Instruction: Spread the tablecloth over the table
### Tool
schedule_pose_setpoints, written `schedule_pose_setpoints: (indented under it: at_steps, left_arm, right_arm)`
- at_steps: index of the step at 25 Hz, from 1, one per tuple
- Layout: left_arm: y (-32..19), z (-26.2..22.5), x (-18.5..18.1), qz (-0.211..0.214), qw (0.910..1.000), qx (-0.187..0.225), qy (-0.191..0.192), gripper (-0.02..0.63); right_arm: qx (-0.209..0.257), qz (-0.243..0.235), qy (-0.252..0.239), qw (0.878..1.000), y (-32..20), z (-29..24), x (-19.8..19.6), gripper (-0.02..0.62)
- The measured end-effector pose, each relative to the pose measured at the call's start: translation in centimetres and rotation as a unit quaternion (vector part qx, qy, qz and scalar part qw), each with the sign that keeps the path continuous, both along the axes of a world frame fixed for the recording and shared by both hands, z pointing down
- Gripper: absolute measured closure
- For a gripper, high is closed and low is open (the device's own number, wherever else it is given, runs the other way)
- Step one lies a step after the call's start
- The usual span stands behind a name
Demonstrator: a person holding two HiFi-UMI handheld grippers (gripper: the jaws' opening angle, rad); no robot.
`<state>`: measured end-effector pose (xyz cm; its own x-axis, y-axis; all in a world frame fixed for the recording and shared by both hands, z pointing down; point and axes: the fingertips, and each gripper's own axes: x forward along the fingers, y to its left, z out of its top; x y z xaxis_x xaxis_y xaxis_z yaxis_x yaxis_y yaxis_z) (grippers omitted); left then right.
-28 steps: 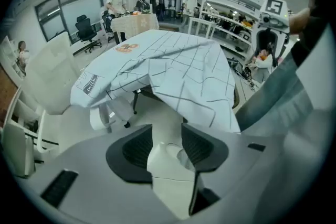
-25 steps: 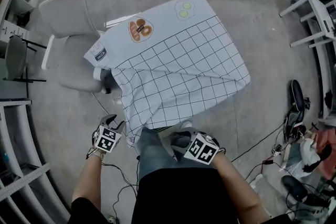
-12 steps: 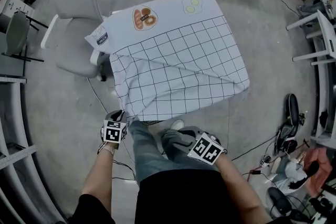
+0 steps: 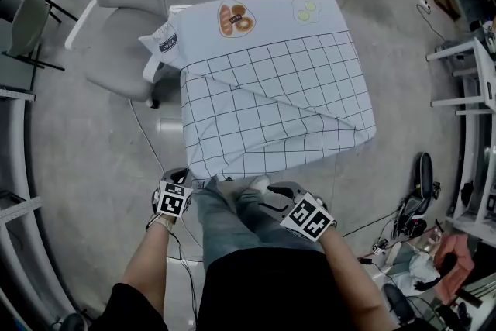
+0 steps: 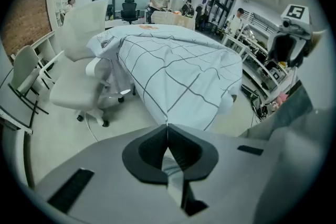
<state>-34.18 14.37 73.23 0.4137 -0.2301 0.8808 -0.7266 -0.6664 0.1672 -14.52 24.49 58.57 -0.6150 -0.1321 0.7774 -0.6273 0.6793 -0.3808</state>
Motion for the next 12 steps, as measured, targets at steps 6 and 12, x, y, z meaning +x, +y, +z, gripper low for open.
schedule_pose_setpoints:
  at_steps: [6,12]
  left_arm:
    - [6.1,0.9,-2.2,0.005,0.9992,-0.037,0.01,0.594]
    - [8.2,0.2,-3.1,-0.047,0.9975,-0.037,0.04,0.594]
  right_arm:
    - [0.006,0.002,0.011,1.0,-1.5,0.0,-1.4,0.4]
    - [0.009,0.005,0.025,1.0,-2.8,-0.3,-1.5,0.4]
